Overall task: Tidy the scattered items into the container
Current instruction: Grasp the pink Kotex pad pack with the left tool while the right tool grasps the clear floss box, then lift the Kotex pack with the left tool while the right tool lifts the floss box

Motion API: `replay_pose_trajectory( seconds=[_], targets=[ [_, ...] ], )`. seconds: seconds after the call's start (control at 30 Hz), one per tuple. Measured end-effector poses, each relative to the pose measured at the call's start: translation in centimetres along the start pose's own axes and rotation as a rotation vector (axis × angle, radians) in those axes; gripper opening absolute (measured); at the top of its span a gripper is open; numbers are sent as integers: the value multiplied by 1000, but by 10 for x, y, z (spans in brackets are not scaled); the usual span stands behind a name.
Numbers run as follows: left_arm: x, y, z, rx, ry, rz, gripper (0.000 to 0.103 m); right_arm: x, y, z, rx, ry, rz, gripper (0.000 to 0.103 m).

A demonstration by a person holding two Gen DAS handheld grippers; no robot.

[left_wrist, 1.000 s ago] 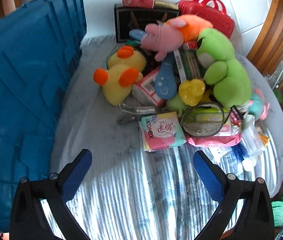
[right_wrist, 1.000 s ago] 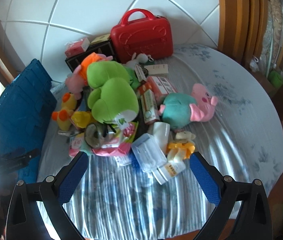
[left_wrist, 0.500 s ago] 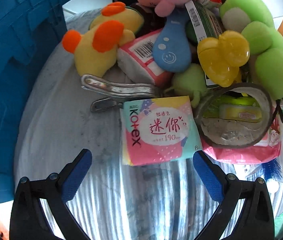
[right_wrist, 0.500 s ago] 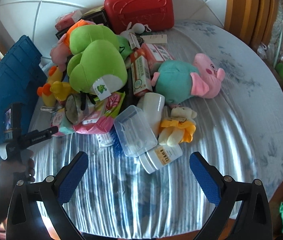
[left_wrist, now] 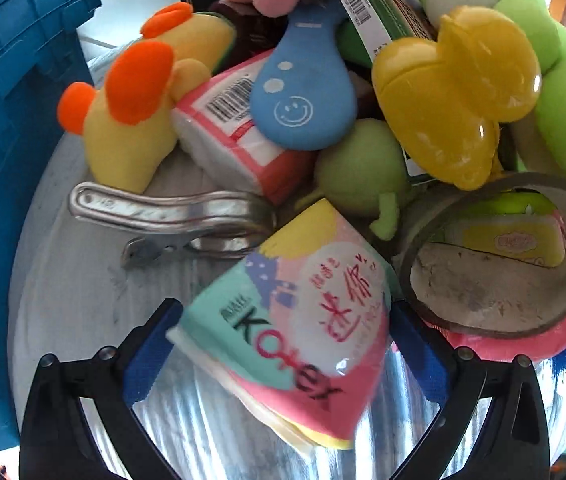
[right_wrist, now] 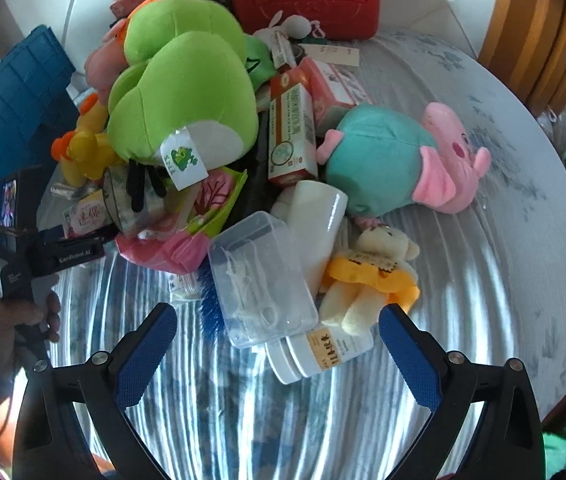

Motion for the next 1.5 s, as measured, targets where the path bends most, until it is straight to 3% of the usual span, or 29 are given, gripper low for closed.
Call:
replay_pose_trajectory(
  seconds=[0.13,0.4,0.53,0.63,0.73,0.83,0.9,0.93,1.27,1.5],
  targets=[
    [0,-3,0,-30,-28,21,103,-14,1,-23,-30,-36,73,102],
    [-6,-15,13,0,-82,40,103,-15,-4,-43,-67,-56,72,102],
    [0,-24,1,-34,-95,35,103,-8,-5,-47,-77,-76,67,102],
    [5,-31,-10,-77,-45,11,103,-7,-5,-53,-90,-100,85,102],
    [7,-36,-10,-67,-19,-7,102,-10,-1,-56,-93,-122,112,102],
    [4,-39,-4,-63,-32,8,90,-14,-3,-61,-107,-142,148,92],
    [4,-41,-2,-75,-38,11,86,-14,-4,-64,-122,-146,143,71],
    [3,-43,1,-77,-42,16,86,-14,-4,-65,-129,-144,134,67],
    [6,-63,26,-82,-18,22,83,-14,6,-47,-95,-96,56,66],
    [11,-66,69,-24,-23,10,83,-2,20,-20,-52,-53,-12,66]
  ],
)
Point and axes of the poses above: each gripper's, at about its wrist camera, not at the fingertips, and z roughly against the way its jaws point, x to its right, y to its top, the point moved 8 cm from there along -z, roughly the way its jaws point, and after that the axes turned 6 degrees about -z, right-handed, at the moved point
